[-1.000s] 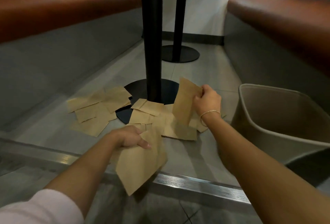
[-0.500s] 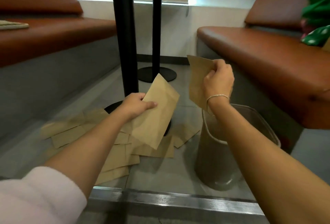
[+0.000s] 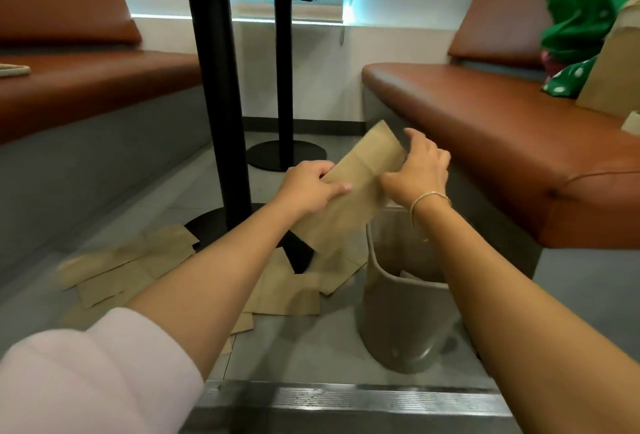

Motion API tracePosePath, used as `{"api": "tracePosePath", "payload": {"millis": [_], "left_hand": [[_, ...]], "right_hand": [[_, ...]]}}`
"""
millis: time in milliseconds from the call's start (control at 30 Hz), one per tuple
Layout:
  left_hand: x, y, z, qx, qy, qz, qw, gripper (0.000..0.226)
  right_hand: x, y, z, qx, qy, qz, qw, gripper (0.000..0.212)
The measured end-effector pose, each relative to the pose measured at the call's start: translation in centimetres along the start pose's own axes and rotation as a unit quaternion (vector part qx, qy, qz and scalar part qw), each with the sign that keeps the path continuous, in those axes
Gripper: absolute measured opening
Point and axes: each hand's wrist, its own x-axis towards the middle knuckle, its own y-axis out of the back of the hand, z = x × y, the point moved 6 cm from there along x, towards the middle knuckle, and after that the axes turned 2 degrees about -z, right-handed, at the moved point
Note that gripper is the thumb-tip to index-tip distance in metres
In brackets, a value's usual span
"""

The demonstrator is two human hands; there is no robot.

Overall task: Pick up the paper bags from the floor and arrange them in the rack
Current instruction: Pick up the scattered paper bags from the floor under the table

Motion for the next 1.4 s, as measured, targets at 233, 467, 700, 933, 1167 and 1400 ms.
{"api": "tracePosePath", "payload": {"millis": [233, 467, 700, 933, 1167, 1400], "left_hand": [[1.0, 0.0, -0.3, -0.005, -0.013, 0.057, 0.998, 0.02], [0.2, -0.2, -4.7, 0.047, 0.108, 0.086, 0.989, 0.065], [-1.4, 0.4, -11.4, 0.068, 0.182, 0.041, 0.98, 0.045], [-3.4, 0.5, -17.5, 0.11, 0.227, 0.019, 0.968, 0.042], [-6.1, 0.4, -25.5, 0.088, 0.294, -0.006, 0.952, 0.014], [-7.0, -1.4, -33.5, 0.089, 0.359, -0.04, 0.928, 0.039]], "right_hand": [[0.5, 1.0, -2.1, -0.02, 0.02, -0.063, 0.998, 0.022], [1.0, 3.9, -1.8, -0.184, -0.026, 0.061, 0.981, 0.029], [0.4, 0.8, 0.0, -0.293, -0.101, -0.024, 0.95, 0.033], [-1.4, -9.4, -1.2, -0.295, 0.033, -0.107, 0.949, 0.035], [-4.4, -22.2, 0.4, -0.263, 0.061, -0.247, 0.93, 0.03], [-6.9, -32.0, 7.0, -0.255, -0.053, -0.356, 0.898, 0.034]]}}
